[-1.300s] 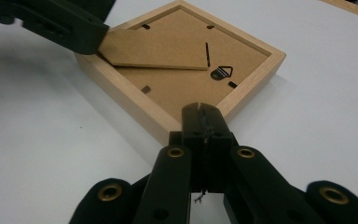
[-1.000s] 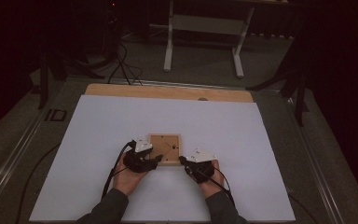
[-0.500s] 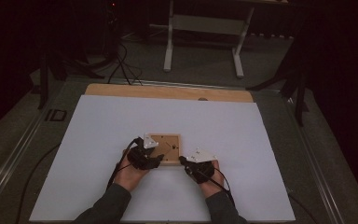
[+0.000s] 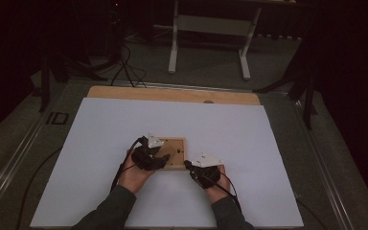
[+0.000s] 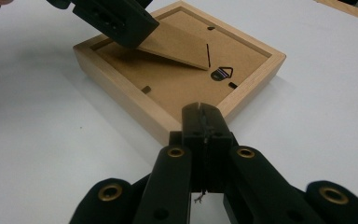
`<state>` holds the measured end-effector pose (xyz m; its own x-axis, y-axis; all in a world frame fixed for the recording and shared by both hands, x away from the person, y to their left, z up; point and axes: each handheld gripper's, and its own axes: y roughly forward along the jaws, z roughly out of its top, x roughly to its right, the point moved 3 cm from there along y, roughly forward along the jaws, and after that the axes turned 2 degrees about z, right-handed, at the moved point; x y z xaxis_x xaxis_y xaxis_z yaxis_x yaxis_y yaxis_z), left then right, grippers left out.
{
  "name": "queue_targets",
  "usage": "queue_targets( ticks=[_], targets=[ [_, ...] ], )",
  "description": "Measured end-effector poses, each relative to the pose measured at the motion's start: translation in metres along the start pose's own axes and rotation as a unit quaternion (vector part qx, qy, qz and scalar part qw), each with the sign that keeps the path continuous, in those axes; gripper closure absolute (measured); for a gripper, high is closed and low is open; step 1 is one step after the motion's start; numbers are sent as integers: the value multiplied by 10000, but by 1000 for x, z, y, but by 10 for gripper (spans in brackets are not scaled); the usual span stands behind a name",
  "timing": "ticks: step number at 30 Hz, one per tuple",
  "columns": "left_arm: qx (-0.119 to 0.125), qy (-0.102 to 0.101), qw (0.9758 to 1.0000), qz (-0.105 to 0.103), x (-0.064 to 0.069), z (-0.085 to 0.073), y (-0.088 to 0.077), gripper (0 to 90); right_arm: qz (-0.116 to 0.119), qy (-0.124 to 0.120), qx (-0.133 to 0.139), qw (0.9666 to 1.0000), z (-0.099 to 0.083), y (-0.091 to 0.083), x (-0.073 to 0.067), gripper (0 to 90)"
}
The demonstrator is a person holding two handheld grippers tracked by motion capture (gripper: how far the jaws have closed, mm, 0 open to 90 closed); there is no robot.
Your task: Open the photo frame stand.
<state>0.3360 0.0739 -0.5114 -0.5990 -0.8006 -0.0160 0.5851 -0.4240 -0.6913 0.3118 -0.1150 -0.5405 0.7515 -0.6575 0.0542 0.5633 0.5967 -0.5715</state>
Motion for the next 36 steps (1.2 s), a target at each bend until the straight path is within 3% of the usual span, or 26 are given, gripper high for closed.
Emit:
queue_targets(
  ticks=[7, 17, 28, 36],
  targets=[
    [0, -165, 9999, -33, -4, -1, -5, 429, -4, -10, -1, 10000, 0, 0, 0, 896],
    [-208, -467, 9984, -237, -9, -16, -7, 422, -14, -29, -5, 10000, 0, 0, -1, 896],
    [-516, -858, 9931, -609, -10, -18, -6, 488, -22, -29, -3, 10000, 0, 0, -1, 896],
    [-489, -1272, 9866, -893, -12, -9, -4, 489, -25, -37, 0, 10000, 0, 0, -1, 895]
  ],
)
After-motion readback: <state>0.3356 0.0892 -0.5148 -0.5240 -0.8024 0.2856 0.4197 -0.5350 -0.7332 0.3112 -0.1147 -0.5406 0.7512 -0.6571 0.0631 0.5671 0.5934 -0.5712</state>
